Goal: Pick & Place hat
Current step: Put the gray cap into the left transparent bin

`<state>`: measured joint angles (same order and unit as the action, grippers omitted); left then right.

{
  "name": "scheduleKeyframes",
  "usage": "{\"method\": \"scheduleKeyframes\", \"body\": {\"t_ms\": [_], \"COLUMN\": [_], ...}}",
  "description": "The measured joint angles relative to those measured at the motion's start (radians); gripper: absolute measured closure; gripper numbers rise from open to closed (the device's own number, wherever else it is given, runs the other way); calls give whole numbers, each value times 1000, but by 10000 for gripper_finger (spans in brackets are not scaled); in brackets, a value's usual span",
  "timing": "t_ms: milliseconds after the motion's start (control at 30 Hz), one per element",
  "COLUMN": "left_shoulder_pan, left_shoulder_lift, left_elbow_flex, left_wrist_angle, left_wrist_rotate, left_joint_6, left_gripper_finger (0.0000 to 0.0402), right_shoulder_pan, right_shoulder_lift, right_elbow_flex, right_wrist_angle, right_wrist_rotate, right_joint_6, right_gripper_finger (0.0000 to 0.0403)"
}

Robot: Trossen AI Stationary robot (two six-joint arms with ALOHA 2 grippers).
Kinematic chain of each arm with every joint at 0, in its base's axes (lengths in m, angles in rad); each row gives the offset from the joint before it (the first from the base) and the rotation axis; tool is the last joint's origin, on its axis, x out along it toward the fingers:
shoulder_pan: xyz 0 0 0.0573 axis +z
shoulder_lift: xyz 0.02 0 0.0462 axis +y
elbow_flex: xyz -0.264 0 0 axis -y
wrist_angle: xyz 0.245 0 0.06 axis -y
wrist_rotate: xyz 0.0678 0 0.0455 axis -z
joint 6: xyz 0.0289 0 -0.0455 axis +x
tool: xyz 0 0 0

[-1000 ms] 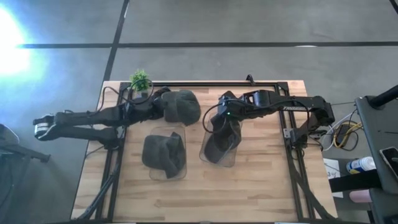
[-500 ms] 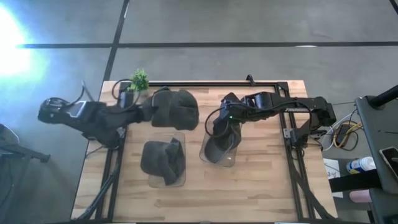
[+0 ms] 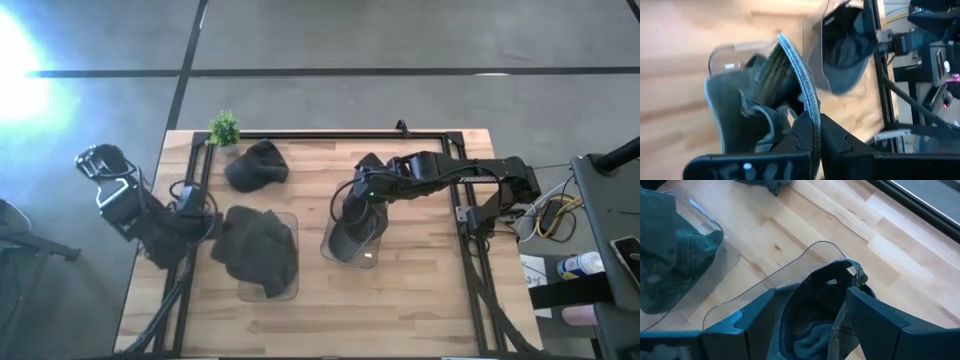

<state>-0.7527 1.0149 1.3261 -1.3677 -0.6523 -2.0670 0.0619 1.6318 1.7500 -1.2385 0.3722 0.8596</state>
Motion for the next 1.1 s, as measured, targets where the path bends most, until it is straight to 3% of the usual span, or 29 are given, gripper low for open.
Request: {"method": "scheduleKeyframes", "body": {"t_ms": [167,367,567,800,967,1100], "left_shoulder_pan": [-32,18,96,125,125,125], "left_shoulder_lift": [38,132,230,360,370,328], "left_elbow_flex": [27,-35,-112,-203,-224,-164], "left_wrist_angle": [-7,17,230,283,333,289], "left_wrist_rotate": [71,93,89,134,129,100], "left_joint_6": [-66,-97,54,124,198,267], "left_gripper_finger": [395,395,388,385,360,321], "right_shoulder_pan": [-1,0,6,28,47,51], "right_shoulder_lift": [0,0,0,0,0,0], "right_elbow_flex": [0,0,0,0,0,0], "right_wrist_angle": [0,0,0,3,23,26], "right_wrist_rotate": [1,1,0,-6,-17,-21], "right_joint_6": [-7,-14,-14,-14,-14,-14], "right_gripper_finger": [170,170,170,170,170,170]}}
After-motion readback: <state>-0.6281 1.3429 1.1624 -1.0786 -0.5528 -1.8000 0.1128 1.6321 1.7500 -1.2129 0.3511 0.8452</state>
